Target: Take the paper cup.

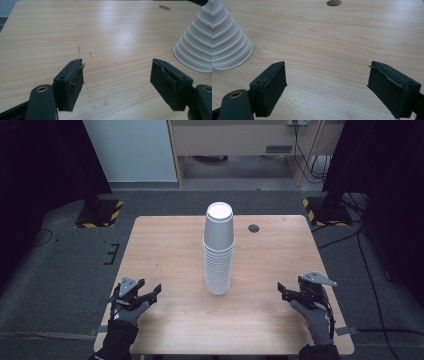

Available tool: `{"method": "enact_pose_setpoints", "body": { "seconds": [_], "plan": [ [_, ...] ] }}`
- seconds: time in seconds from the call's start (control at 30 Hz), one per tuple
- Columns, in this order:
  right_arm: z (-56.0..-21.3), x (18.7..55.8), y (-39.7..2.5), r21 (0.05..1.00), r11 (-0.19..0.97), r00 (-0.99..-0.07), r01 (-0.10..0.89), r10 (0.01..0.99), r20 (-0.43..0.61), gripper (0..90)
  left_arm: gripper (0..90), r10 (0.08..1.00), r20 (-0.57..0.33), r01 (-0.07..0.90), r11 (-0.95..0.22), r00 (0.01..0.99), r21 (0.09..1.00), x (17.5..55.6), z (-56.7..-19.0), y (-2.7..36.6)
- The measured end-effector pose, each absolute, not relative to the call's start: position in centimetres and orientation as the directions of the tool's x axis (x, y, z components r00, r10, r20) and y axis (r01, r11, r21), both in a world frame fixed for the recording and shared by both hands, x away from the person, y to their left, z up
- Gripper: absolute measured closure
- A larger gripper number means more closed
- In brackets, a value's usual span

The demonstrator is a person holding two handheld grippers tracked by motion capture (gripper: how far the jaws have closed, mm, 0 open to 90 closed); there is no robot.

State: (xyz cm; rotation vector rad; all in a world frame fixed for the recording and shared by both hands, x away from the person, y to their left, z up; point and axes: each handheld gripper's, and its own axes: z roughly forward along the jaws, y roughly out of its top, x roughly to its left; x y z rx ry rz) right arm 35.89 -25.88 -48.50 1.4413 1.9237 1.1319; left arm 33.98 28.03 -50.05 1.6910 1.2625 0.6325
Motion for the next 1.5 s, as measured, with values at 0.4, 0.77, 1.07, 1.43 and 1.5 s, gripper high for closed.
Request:
{"method": "enact_pose_setpoints", "body": {
  "seconds": [0.4,0.77,1.07,1.43,1.5],
  "plan": [
    [-47.5,35.4,-25.5,0.839,0.068,-0.321,0.541,0.938,0.131,14.9,24.9,0.918,-0.107,0.448,-0.082,0.381,0.89,33.7,-49.9,27.4],
    [-46.9,35.3,-25.2,0.845,0.065,-0.338,0.531,0.931,0.141,15.2,25.0,0.913,-0.111,0.452,-0.086,0.393,0.888,33.7,-49.9,27.2],
    [-45.6,35.1,-24.6,0.869,0.079,-0.367,0.488,0.922,0.123,14.7,25.0,0.91,-0.114,0.459,-0.09,0.399,0.884,33.8,-50.0,27.1],
    [-43.5,34.8,-23.4,0.898,0.07,-0.403,0.435,0.907,0.125,14.0,24.9,0.911,-0.106,0.459,-0.097,0.397,0.883,33.8,-50.0,27.1],
    [-43.2,34.8,-23.1,0.901,0.067,-0.41,0.428,0.903,0.128,13.8,24.8,0.912,-0.107,0.459,-0.095,0.395,0.883,33.9,-50.0,27.1]
  ]
}}
